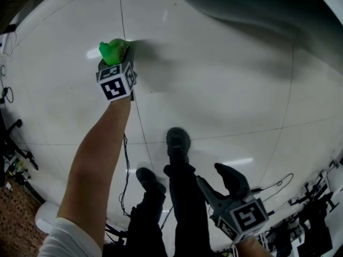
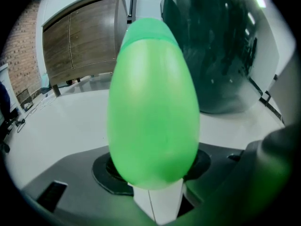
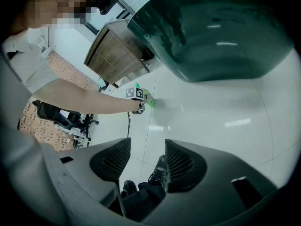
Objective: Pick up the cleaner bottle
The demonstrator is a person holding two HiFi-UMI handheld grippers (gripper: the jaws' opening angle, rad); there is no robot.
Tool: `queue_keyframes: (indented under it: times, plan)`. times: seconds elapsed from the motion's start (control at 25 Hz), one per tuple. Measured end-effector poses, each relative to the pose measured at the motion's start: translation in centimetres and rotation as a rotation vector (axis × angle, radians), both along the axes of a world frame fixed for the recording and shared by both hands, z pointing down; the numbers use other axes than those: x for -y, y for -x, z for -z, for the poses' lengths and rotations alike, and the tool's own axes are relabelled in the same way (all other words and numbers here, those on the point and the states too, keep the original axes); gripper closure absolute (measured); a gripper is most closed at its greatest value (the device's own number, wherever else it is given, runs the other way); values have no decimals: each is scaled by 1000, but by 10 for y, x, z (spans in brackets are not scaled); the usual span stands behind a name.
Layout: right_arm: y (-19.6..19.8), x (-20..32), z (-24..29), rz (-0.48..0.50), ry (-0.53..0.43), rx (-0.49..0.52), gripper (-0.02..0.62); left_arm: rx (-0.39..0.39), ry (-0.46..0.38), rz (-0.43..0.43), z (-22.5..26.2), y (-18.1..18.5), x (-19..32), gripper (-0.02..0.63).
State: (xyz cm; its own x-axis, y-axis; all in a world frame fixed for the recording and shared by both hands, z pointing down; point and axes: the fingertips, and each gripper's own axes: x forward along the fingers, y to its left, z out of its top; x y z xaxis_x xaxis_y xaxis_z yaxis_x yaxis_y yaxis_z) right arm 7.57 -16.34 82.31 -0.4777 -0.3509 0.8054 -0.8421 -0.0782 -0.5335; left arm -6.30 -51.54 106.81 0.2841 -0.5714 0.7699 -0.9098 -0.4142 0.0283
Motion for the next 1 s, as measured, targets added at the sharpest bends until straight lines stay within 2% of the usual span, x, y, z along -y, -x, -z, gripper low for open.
queue_keyframes:
  times: [0.24,1.0]
  plan:
    - [-3,-1,-1,8,2,-2,362,27,-6,-13,1,8,7,426]
    - [7,-9,2,22,-23,0,379,-30,-19,-94,17,-4,6,440]
